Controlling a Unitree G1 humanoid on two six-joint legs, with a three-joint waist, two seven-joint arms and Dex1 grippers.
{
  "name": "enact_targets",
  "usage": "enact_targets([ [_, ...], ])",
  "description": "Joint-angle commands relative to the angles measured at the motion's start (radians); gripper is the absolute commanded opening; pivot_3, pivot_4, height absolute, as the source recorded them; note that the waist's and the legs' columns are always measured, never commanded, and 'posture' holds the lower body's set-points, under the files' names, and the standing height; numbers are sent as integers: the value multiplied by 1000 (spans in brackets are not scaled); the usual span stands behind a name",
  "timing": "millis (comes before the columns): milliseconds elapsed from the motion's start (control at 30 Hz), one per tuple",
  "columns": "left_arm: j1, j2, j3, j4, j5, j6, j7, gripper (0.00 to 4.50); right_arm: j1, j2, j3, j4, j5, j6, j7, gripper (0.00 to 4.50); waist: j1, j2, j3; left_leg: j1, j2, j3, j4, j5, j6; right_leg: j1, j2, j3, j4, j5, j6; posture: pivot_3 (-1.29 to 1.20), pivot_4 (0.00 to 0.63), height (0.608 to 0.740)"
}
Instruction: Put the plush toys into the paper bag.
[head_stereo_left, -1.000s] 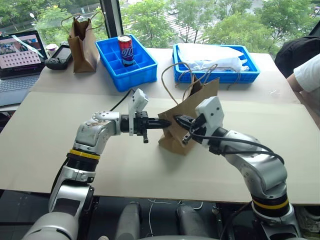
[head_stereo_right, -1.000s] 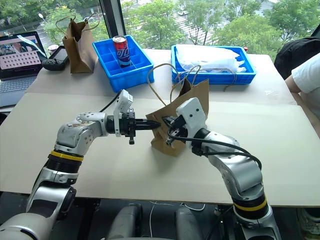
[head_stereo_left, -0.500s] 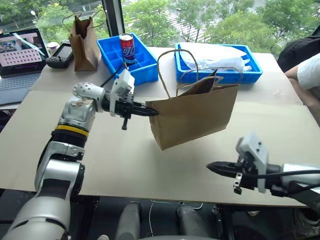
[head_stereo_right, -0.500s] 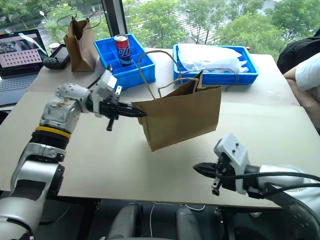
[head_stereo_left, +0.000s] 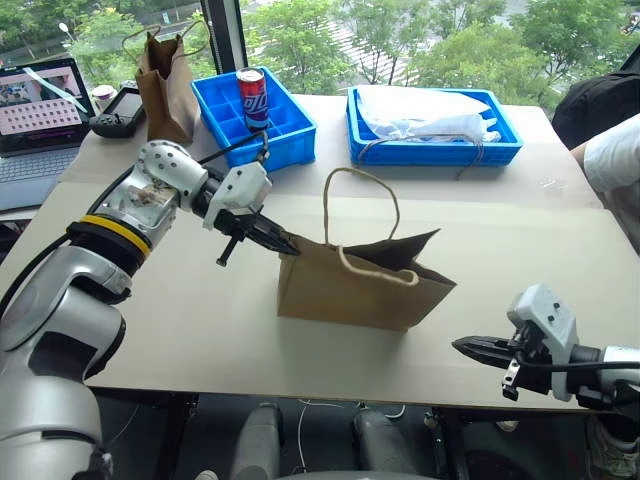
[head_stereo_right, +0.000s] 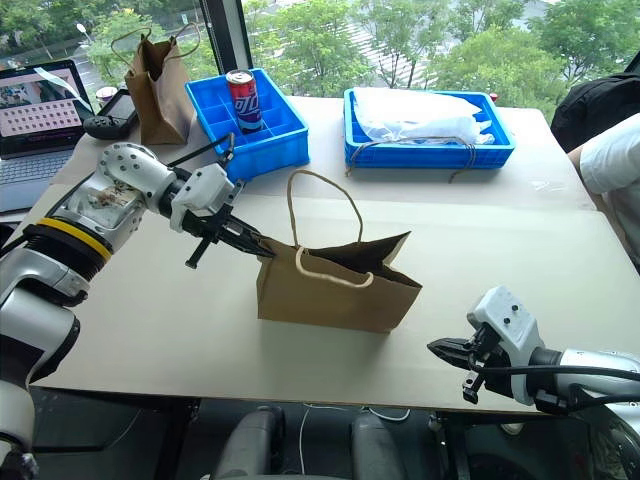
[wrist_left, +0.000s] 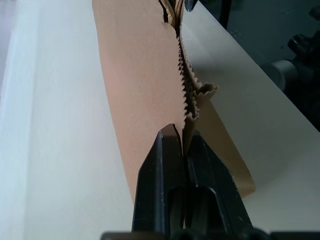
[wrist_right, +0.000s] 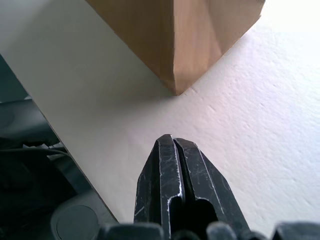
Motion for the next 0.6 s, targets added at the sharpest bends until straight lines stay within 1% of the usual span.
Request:
enact_targets([
  [33,-41,-12,-23,37,-35,3,-7,14,-3,-4,-16,-3,-20,-41,1,0,0,0,0,0,0,0,0,0,0,0,0,0,0,0,0,0,150,704],
  [67,-44,-12,-24,39,-46,34,-7,14,-5,-4,-13,-1,-26,-46,-1,0,0,0,0,0,0,0,0,0,0,0,0,0,0,0,0,0,150,704],
  [100,-47,-12,-24,42,-54,60,-7,458,-9,-4,-10,4,-32,-51,-4,0,0,0,0,0,0,0,0,0,0,0,0,0,0,0,0,0,150,704],
  [167,-53,-7,-27,42,-65,95,-7,695,-11,-2,-8,8,-37,-57,-4,0,0,0,0,0,0,0,0,0,0,0,0,0,0,0,0,0,150,704],
  [233,-62,12,-26,31,-82,111,-7,1425,-12,-4,-4,15,-44,-64,0,0,0,0,0,0,0,0,0,0,0,0,0,0,0,0,0,0,150,704],
  [267,-66,23,-21,23,-93,124,-7,1570,-14,-5,-3,19,-45,-68,3,0,0,0,0,0,0,0,0,0,0,0,0,0,0,0,0,0,150,704],
  [300,-72,33,-7,18,-105,135,-7,2044,-17,-7,-1,23,-47,-71,5,0,-2,0,0,0,0,0,0,0,0,0,0,0,0,0,0,0,150,704],
  [433,-89,113,7,-43,-141,181,-7,3319,-25,-15,-1,46,-53,-84,22,0,-5,0,0,0,0,0,0,0,0,0,0,0,0,0,0,0,150,704],
  [467,-89,142,3,-66,-140,184,-7,3841,-25,-17,-4,53,-56,-88,29,0,-5,0,0,0,0,0,0,0,0,0,0,0,0,0,0,0,150,704],
  [533,-78,203,31,-125,-178,237,-7,4408,-27,-24,-8,70,-62,-95,44,0,-7,0,0,0,0,0,0,0,0,-1,0,0,1,0,0,0,150,704],
  [600,-54,254,69,-163,-199,275,-7,4468,-29,-30,-14,89,-66,-106,57,0,-6,0,0,0,0,0,0,0,0,0,0,0,1,0,0,0,150,704],
])
